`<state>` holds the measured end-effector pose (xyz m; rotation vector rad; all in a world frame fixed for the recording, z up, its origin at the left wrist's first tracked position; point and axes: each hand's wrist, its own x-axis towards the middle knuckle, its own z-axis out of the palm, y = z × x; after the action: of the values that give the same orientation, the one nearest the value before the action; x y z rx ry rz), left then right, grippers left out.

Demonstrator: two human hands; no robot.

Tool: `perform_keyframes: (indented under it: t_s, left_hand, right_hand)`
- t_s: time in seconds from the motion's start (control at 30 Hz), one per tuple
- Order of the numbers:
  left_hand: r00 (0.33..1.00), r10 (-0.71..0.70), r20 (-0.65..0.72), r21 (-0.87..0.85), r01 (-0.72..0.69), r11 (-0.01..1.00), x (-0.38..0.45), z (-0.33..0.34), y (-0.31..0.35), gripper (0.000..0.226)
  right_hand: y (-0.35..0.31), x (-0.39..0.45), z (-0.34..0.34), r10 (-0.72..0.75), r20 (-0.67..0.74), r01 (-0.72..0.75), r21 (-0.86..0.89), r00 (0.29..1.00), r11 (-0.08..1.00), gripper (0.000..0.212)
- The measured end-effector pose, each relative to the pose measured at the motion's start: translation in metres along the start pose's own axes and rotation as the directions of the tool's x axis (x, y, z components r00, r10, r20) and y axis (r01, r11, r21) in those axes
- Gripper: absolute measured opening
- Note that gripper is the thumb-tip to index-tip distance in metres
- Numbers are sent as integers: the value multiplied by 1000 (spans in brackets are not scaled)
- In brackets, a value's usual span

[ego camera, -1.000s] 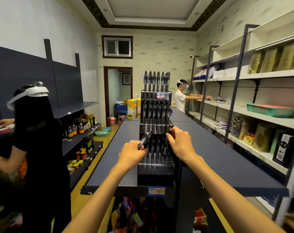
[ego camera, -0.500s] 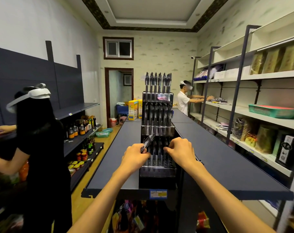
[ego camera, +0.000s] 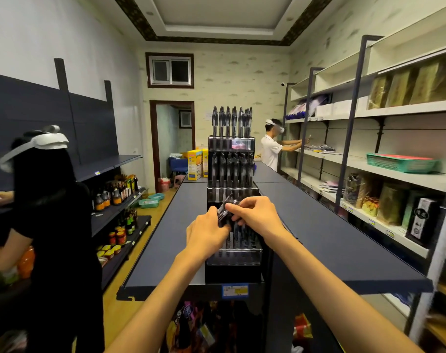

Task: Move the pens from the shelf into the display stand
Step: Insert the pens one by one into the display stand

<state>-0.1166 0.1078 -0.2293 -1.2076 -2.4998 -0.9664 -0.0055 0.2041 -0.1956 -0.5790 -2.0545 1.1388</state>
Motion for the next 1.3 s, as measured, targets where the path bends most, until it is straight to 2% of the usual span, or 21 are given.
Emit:
perform_keyframes:
  t_s: [0.2,0.33,0.5,0.53,0.6,0.67,0.73,0.97,1.3]
  left_hand:
    - [999,48,25,5,-48,999,-2,1,-1,24]
    - [996,62,64,-38,-60,997,-3,2,-2,21]
    - [996,4,85,-54,0,999,-2,-8,-14,19]
    - [996,-7,84,-50,11,999,-3,-10,-19,21]
    - [998,-21,67,-38,23,999,-5,-14,-26,29]
    - [999,-25,41,-34,26,999,-7,-16,-30,32]
    - [999,-30,19,-40,30,999,-8,-18,-33,30]
    - [1000,-22,-14,-71,21,997,-6,-20,-37,29]
    - [999,-7,-51,-120,1,993,-3,-24,-35,33]
  right_hand:
    - [2,3,6,125,15,-126,117,992,985,18]
    - [3,1,9,112,7,-111,201,994,973,21]
    - [1,11,-7,98,-49,-82,262,994,962,23]
    - [1,14,-12,90,-76,-69,237,993,969,21]
    - [5,19,-23,5,-136,-3,16,991,1000,20]
    - [11,20,-28,-96,-142,54,-274,985,960,20]
    - [18,20,-28,-142,-155,66,-416,978,907,22]
    - [32,25,-28,-153,-199,40,-478,968,877,22]
    - [46,20,-21,-64,-104,-16,-629,992,777,31]
